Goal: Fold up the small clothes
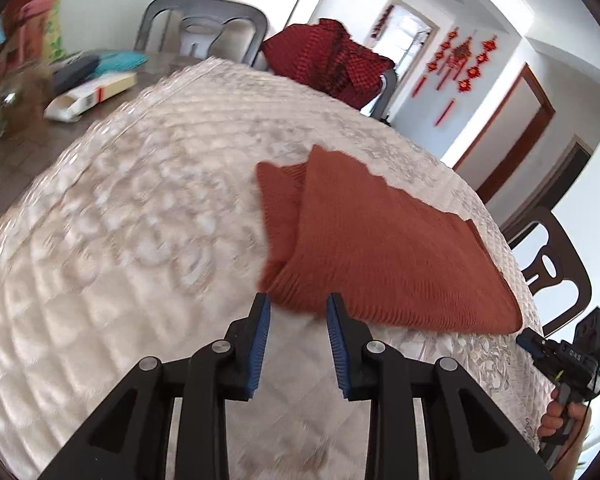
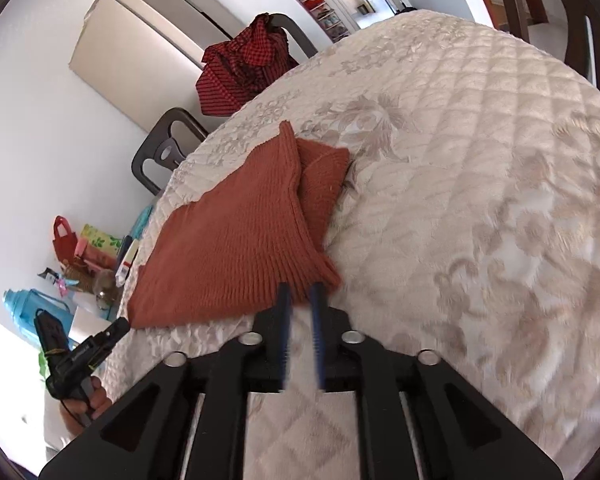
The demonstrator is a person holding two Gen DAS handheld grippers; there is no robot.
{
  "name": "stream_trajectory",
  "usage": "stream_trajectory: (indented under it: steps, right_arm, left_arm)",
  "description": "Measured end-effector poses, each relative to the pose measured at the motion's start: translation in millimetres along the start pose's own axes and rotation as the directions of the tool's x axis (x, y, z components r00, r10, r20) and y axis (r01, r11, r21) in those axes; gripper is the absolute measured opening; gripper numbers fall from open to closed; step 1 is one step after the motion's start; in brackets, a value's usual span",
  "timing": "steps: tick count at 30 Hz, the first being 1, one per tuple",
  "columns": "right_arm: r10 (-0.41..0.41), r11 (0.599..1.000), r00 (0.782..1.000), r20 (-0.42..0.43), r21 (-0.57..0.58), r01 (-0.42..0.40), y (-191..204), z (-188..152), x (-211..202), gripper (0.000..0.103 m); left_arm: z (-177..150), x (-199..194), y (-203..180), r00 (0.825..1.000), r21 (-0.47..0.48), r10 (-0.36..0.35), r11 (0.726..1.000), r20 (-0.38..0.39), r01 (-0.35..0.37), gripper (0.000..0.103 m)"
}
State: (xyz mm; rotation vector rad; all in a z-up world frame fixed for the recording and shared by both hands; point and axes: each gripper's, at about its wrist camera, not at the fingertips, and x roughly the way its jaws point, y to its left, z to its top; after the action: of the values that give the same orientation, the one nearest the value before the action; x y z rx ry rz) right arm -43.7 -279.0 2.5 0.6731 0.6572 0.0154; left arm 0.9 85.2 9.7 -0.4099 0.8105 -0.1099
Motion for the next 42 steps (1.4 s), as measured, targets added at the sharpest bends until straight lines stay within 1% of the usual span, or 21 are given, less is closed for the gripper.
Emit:
stream_trajectory:
  steps: [1, 2, 3, 4, 6, 8, 11, 14, 20, 24, 25, 26, 29, 30, 31, 32, 34, 37, 42]
  right_arm:
    - [0.004, 1.000, 1.000, -0.009, 0.009, -0.004, 0, -5, -2, 0.039]
    - [0.008, 1.000, 1.000, -0.016, 0.013, -0.007, 0, -7, -3, 0.042]
    - [0.023, 1.000, 0.999, -0.025, 0.018, -0.023, 0, -11, -3, 0.042]
    - [0.031, 0.999, 0.999, -0.032, 0.021, -0.030, 1, -14, -3, 0.042]
    - [0.024, 1.000, 0.999, -0.022, 0.012, -0.024, 3, -17, -3, 0.043]
    - [0.026, 1.000, 0.999, -0.019, 0.017, -0.026, 3, -14, 0, 0.043]
    - [0.050, 0.998, 0.999, -0.017, 0.045, -0.049, 2, -6, 8, 0.043]
    - [0.063, 0.996, 0.998, -0.005, 0.062, -0.063, 2, -2, 14, 0.043]
    - [0.073, 0.993, 0.997, 0.027, 0.086, -0.075, 1, 4, 17, 0.043]
    - [0.092, 0.989, 0.994, 0.052, 0.114, -0.098, -1, 5, 16, 0.043]
    - [0.096, 0.987, 0.994, 0.059, 0.120, -0.102, -2, 5, 16, 0.043]
    - [0.095, 0.987, 0.993, 0.064, 0.127, -0.102, -3, 5, 16, 0.042]
    - [0.065, 0.991, 0.996, 0.060, 0.115, -0.072, 0, 8, 18, 0.040]
    - [0.050, 0.992, 0.997, 0.058, 0.109, -0.056, 1, 9, 19, 0.031]
    - [0.034, 0.994, 0.998, 0.052, 0.106, -0.040, 1, 9, 21, 0.020]
    - [0.027, 0.993, 0.999, 0.044, 0.111, -0.032, -1, 9, 24, 0.018]
    - [0.041, 0.991, 0.998, 0.046, 0.125, -0.047, -5, 9, 25, 0.015]
    - [0.045, 0.992, 0.998, 0.048, 0.116, -0.051, -4, 8, 20, 0.014]
    - [0.062, 0.994, 0.997, 0.042, 0.091, -0.066, 1, 0, 2, 0.014]
  left_arm:
    - [-4, -1, 4, 1.000, -0.022, -0.013, 1.000, -0.013, 0.013, 0.033]
    - [-8, 0, 7, 0.999, -0.043, -0.030, 0.999, -0.029, 0.029, 0.035]
    - [-10, 2, 9, 0.998, -0.061, -0.044, 0.997, -0.038, 0.042, 0.035]
    - [-11, 2, 10, 0.998, -0.071, -0.055, 0.996, -0.027, 0.053, 0.037]
    - [-9, 4, 10, 0.998, -0.086, -0.067, 0.994, -0.011, 0.066, 0.040]
    - [-3, 11, 11, 0.996, -0.112, -0.085, 0.990, -0.001, 0.085, 0.048]
    - [2, 18, 9, 0.994, -0.130, -0.104, 0.986, 0.012, 0.105, 0.052]
    - [5, 22, 9, 0.993, -0.156, -0.115, 0.981, 0.029, 0.119, 0.053]
    - [8, 25, 13, 0.990, -0.207, -0.133, 0.968, 0.051, 0.141, 0.053]
    - [8, 26, 12, 0.990, -0.204, -0.128, 0.969, 0.059, 0.137, 0.053]
    - [9, 27, 11, 0.991, -0.203, -0.118, 0.971, 0.060, 0.128, 0.049]
    - [10, 29, 11, 0.993, -0.204, -0.107, 0.972, 0.057, 0.117, 0.040]
    - [12, 33, 13, 0.994, -0.215, -0.094, 0.971, 0.054, 0.104, 0.030]
    - [13, 34, 13, 0.995, -0.208, -0.089, 0.973, 0.051, 0.098, 0.027]
    - [13, 36, 12, 0.995, -0.201, -0.086, 0.975, 0.045, 0.093, 0.022]
    - [13, 37, 11, 0.996, -0.198, -0.083, 0.976, 0.039, 0.089, 0.019]
    - [14, 35, 10, 0.996, -0.190, -0.080, 0.978, 0.036, 0.086, 0.014]
    - [12, 25, 9, 0.995, -0.178, -0.092, 0.979, 0.041, 0.097, 0.012]
    - [1, 3, 9, 0.993, -0.157, -0.112, 0.981, 0.040, 0.117, 0.011]
